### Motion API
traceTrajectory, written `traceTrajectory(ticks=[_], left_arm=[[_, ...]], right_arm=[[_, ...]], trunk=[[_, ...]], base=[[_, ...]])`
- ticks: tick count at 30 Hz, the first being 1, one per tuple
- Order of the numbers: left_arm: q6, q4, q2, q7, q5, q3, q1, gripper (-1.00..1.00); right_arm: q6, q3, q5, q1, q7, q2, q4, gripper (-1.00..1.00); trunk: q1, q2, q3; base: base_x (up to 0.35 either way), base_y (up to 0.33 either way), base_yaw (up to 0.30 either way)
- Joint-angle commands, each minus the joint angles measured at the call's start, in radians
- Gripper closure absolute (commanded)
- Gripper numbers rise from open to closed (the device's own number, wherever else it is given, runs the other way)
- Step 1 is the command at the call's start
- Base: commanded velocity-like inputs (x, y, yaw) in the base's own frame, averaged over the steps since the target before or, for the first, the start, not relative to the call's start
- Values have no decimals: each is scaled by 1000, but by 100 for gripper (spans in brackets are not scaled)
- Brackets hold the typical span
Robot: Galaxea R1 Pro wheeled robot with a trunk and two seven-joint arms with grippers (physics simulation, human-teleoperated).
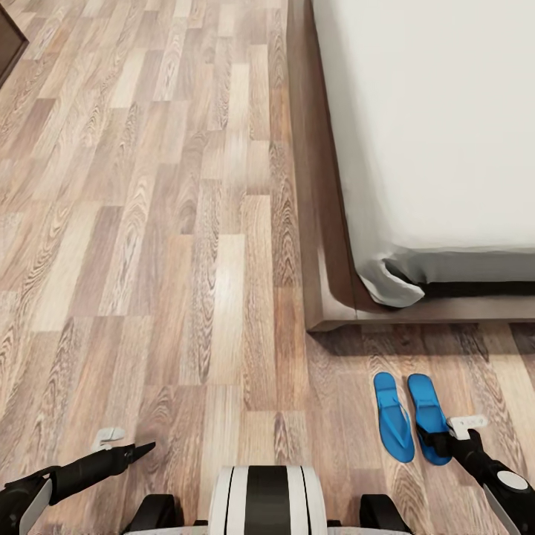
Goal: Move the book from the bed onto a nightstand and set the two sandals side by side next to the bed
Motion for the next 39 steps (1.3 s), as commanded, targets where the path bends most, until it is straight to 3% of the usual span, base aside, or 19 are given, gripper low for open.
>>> traceTrajectory(ticks=[1,14,22,39], left_arm=[[10,0,0,-4,5,2,0,-100],[10,0,0,-4,5,2,0,-100],[10,0,0,-4,5,2,0,-100],[7,0,0,-4,5,3,0,-100]], right_arm=[[-1,-4,-7,0,9,0,1,100],[-1,-4,-7,0,8,0,0,100],[-1,-4,-7,0,8,0,1,100],[-1,-4,-7,0,8,0,0,100]], trunk=[[0,0,-4],[1,-1,-12],[5,-3,-43],[5,-3,-43]], base=[[0,0,0],[0,0,0],[0,0,0],[19,0,0]])
